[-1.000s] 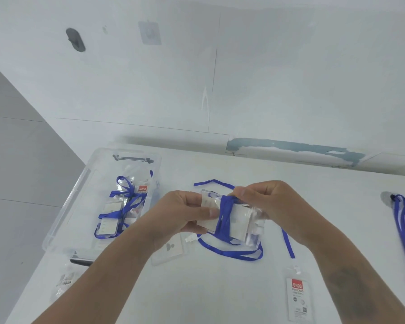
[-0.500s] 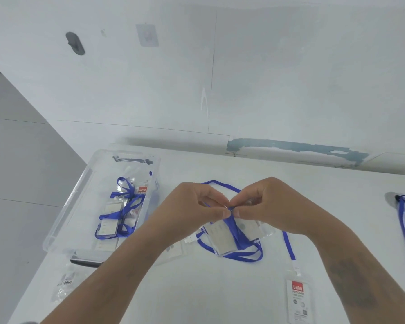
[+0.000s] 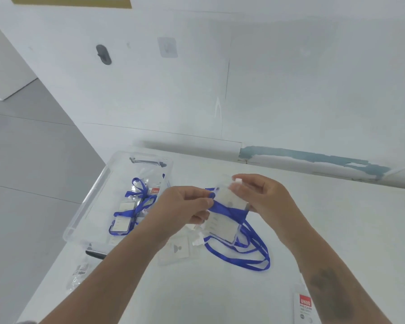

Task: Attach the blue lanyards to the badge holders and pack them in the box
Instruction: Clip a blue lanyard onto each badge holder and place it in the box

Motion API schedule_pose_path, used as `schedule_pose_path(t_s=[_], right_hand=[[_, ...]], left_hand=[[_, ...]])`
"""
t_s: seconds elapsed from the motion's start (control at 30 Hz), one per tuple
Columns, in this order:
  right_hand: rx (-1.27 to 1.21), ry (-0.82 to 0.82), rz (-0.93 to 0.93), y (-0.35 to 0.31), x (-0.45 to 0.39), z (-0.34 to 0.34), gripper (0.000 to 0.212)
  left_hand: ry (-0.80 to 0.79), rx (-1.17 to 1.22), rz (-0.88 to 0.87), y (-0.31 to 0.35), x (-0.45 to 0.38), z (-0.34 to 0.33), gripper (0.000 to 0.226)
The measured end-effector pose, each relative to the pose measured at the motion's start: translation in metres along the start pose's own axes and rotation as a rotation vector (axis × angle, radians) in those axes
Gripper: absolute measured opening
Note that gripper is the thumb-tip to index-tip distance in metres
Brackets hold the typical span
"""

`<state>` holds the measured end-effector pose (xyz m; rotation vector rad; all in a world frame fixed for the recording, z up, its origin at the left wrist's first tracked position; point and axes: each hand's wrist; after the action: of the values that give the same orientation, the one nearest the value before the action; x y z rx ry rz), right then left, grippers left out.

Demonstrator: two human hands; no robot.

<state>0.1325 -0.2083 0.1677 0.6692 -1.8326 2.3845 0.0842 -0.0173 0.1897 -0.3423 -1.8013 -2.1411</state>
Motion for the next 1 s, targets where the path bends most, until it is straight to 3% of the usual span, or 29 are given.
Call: schedule_pose_path(t_s=[0.17, 0.33, 0.63, 0.8, 0.9, 1.0], right_hand=[[-0.151, 0.081, -0.055, 0.006, 0.0, -0.042, 0.015], [-0.15, 0.161, -0.064, 0.001, -0.002, -0.11, 0.016], [-0.246, 0.314, -0.143, -0.015, 0.005, -0.242, 0.022], [-0.382, 0.312, -0.289, -0.024, 0.011, -0.303, 0.039], [-0.42, 0.265, -0.349, -0.023, 0.009, -0.314, 0.04], [-0.409, 0.232, -0.39, -0.024, 0.0, -0.315, 0.04]], left_hand=[[0.208, 0.112, -0.004, -0.013, -0.003, 0.036, 0.011], [0.251, 0.144, -0.01, -0.032, 0.001, 0.088, 0.011], [0.212, 0.113, -0.032, -0.067, 0.008, 0.189, 0.011], [0.195, 0.006, -0.035, -0.084, 0.008, 0.229, 0.029], [0.172, -0.012, 0.029, -0.09, 0.003, 0.235, 0.025], [0.123, 0.06, 0.18, -0.092, -0.008, 0.235, 0.044]])
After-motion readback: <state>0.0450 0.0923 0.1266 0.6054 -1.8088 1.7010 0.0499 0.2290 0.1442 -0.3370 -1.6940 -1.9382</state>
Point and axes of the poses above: each hand's wrist, its own x-axis away from the middle knuckle, its own z-axis out of the back of the hand, y = z × x, and after that the axes turned 8 degrees about -z, right-handed
